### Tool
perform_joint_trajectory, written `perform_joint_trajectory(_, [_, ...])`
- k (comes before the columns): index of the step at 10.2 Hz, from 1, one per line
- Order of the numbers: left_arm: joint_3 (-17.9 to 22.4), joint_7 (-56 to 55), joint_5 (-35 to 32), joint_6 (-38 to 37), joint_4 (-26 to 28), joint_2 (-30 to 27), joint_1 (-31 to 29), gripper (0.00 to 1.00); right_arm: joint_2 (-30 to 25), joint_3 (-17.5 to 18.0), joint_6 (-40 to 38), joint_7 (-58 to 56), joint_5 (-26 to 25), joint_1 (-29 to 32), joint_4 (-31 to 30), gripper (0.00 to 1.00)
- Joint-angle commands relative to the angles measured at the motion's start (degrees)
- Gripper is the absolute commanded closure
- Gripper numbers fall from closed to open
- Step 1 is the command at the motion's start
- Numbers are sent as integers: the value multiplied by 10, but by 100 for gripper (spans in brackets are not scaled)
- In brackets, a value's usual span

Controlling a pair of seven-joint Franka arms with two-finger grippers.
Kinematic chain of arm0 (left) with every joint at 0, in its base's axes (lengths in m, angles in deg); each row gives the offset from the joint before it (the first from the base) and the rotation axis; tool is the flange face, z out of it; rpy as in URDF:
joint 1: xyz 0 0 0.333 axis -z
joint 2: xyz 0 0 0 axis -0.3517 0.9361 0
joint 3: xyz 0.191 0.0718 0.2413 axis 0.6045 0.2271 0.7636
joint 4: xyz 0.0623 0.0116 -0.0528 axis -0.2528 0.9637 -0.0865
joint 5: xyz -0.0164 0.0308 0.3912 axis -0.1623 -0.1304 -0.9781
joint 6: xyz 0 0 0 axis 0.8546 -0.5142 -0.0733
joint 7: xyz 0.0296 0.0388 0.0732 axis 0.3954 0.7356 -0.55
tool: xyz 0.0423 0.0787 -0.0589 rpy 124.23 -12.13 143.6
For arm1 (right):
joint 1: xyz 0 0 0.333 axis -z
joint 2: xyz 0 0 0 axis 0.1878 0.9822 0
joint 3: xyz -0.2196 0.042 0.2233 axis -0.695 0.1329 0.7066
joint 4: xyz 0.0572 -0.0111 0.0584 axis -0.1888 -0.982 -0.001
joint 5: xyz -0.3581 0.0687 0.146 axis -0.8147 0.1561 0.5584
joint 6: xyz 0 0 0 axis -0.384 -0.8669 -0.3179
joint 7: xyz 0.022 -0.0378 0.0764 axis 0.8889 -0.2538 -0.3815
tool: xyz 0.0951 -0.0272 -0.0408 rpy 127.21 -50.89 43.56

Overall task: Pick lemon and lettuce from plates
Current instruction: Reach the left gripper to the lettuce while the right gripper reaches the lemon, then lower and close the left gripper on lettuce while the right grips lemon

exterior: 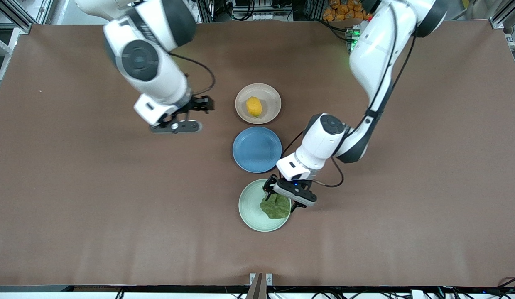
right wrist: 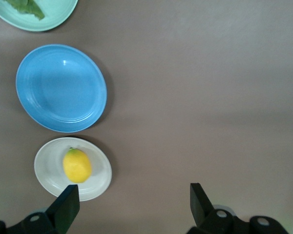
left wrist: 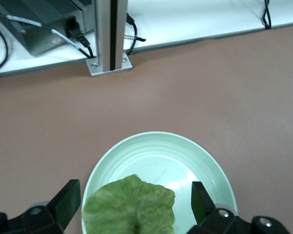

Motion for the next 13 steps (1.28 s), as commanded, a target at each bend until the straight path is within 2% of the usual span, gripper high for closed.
perform_joint_trajectory(1, [6, 30, -16, 26, -24, 32, 0, 0, -5, -4, 52, 81, 7, -51, -57, 0])
perform_joint_trajectory(3, [6, 44, -16, 26, -28, 43, 8, 0, 5, -4, 121, 151, 7, -90, -109, 0])
perform_joint_trajectory(6, [8, 50, -16, 29, -35, 61, 21, 0, 51, -4, 223, 227, 7, -157, -142, 0])
perform_joint_trajectory(9, [15, 52, -16, 32, -35, 79, 26, 0, 58, -4, 368, 229, 5, -191, -233, 0])
perform_joint_trajectory(10, [20, 63, -16, 32, -35, 84, 26, 0, 58, -4, 394, 229, 5, -196, -250, 0])
perform_joint_trajectory(13, [24, 74, -16, 32, -35, 83, 27, 15, 86, -4, 436, 231, 5, -204, -252, 0])
